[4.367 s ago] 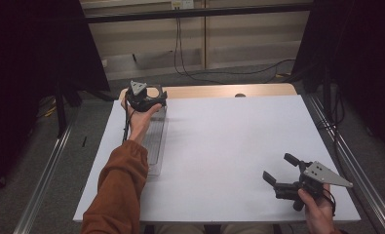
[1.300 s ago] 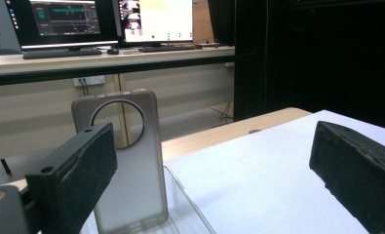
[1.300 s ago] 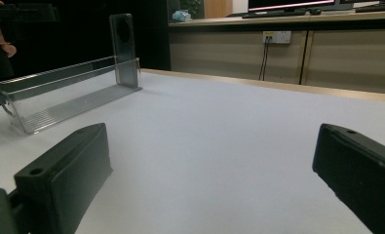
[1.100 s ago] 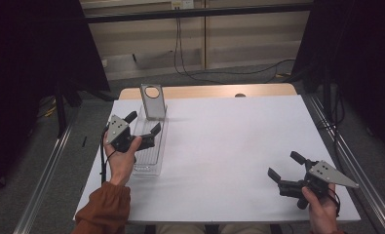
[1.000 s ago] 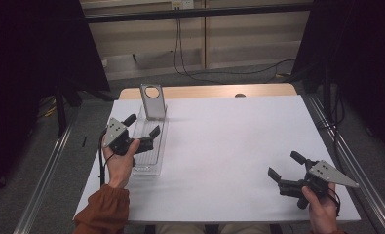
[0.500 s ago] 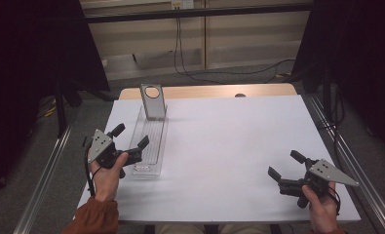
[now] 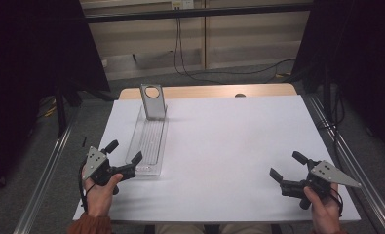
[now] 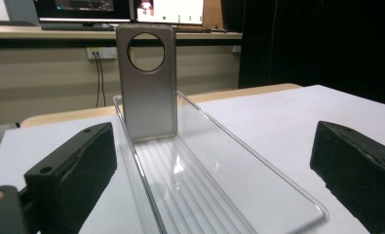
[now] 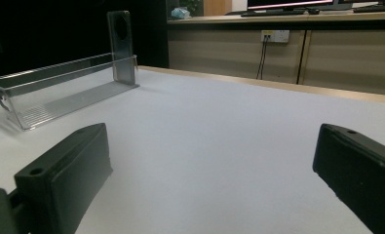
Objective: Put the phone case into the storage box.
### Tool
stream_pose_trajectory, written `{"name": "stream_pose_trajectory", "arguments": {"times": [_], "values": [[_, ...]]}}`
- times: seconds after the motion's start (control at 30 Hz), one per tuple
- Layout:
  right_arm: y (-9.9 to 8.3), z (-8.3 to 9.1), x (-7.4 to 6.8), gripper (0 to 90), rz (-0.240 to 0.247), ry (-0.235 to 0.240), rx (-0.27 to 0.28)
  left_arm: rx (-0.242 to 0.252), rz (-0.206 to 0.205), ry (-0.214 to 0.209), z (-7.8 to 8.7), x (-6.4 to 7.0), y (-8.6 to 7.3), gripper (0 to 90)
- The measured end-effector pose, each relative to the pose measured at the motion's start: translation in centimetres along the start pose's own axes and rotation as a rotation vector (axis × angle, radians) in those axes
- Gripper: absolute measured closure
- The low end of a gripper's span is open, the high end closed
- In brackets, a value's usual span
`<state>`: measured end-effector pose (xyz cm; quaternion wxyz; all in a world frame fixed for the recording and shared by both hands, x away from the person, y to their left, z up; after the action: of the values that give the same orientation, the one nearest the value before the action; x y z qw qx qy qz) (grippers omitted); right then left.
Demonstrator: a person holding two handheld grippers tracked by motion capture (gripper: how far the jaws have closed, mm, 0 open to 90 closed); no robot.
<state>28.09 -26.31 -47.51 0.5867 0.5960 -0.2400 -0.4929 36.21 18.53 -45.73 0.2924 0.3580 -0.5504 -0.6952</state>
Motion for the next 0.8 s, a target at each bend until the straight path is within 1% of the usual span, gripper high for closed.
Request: {"name": "stream_pose_trajectory", "arguments": {"times": [0.07, 0.1, 0.13, 0.17, 0.2, 0.23, 0.27, 0.3, 0.33, 0.4, 0.43, 0.47, 0.5, 0.53, 0.57, 0.6, 0.63, 0.67, 0.7, 0.73, 0.77, 0.8], "values": [[-0.1, 0.2, 0.1, 0.0, 0.001, -0.004, -0.007, -0.003, 0.012, 0.012, 0.4, 0.2, -0.2, 3.2], [-0.2, 0.2, 0.1, 0.0, 0.000, -0.008, -0.005, 0.002, 0.014, 0.006, 0.6, 0.4, -0.2, 3.2], [-0.2, 0.3, 0.1, 0.0, 0.005, -0.007, -0.006, 0.005, 0.019, 0.013, 0.6, 0.4, -0.2, 3.2], [-0.2, 0.3, 0.1, 0.0, 0.006, -0.008, -0.005, -0.003, 0.012, 0.019, 0.9, 0.5, -0.4, 3.2], [-0.2, 0.3, 0.1, 0.0, -0.002, -0.007, 0.000, 0.004, 0.014, 0.019, 1.0, 0.7, -0.4, 3.2], [-0.2, 0.4, 0.0, 0.0, 0.001, -0.005, -0.002, 0.001, 0.010, 0.012, 1.3, 1.0, -0.6, 3.2], [-0.2, 0.4, 0.1, 0.0, 0.008, -0.004, 0.001, -0.002, 0.006, 0.022, 1.6, 1.0, -0.8, 3.2], [-0.2, 0.5, 0.1, 0.0, 0.009, -0.005, 0.002, -0.003, 0.013, 0.026, 1.8, 1.1, -1.0, 3.1], [-0.2, 0.5, 0.1, 0.0, -0.002, -0.009, 0.005, -0.008, 0.010, 0.028, 2.0, 1.0, -1.1, 3.1], [-0.2, 0.6, 0.3, 0.0, 0.002, -0.008, 0.005, -0.009, 0.012, 0.056, 2.3, 0.7, -1.3, 3.2], [-0.2, 0.6, 0.3, 0.0, 0.000, -0.008, 0.006, -0.010, 0.024, 0.068, 2.6, 0.6, -1.4, 3.2], [-0.2, 0.6, 0.3, 0.0, -0.001, -0.011, 0.009, -0.006, 0.040, 0.060, 2.9, 0.8, -1.5, 3.2], [-0.1, 0.6, 0.3, 0.0, 0.003, -0.011, 0.013, -0.008, 0.047, 0.062, 3.0, 0.8, -1.7, 3.2], [-0.2, 0.6, 0.3, 0.0, 0.005, -0.014, 0.013, -0.008, 0.051, 0.045, 3.2, 1.1, -2.0, 3.2], [-0.2, 0.6, 0.2, 0.0, 0.006, -0.014, 0.014, -0.017, 0.037, 0.057, 3.4, 0.9, -2.1, 3.3], [-0.2, 0.6, 0.2, 0.0, 0.008, -0.013, 0.009, -0.021, 0.030, 0.060, 3.5, 0.9, -2.2, 3.3], [-0.2, 0.6, 0.2, 0.0, 0.012, -0.015, 0.011, -0.015, 0.035, 0.067, 3.5, 0.7, -2.3, 3.1], [-0.2, 0.5, 0.2, 0.0, 0.012, -0.014, 0.011, -0.013, 0.041, 0.062, 3.5, 0.7, -2.3, 3.1], [-0.3, 0.5, 0.2, 0.0, 0.012, -0.016, 0.009, -0.010, 0.052, 0.072, 3.4, 0.6, -2.2, 3.1], [-0.3, 0.5, 0.2, 0.0, 0.016, -0.015, 0.005, -0.006, 0.028, 0.067, 3.6, 0.6, -2.0, 3.1], [-0.4, 0.4, 0.2, 0.0, 0.010, -0.014, 0.003, 0.005, 0.020, 0.069, 3.6, 0.6, -1.8, 3.2], [-0.4, 0.4, 0.2, 0.0, 0.011, -0.013, 0.000, 0.004, 0.010, 0.080, 3.7, 0.4, -1.8, 3.1]]}}
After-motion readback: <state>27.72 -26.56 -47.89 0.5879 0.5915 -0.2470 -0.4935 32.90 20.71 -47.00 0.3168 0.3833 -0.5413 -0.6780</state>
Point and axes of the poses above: each handheld gripper's, and its own axes: z roughly backward along the jaws, y roughly out of its top, x roughly to its right, the point moved 10 cm from there along -z, roughly forward along the jaws, and after that the axes turned 13 degrees about -z, right-handed, at the moved point
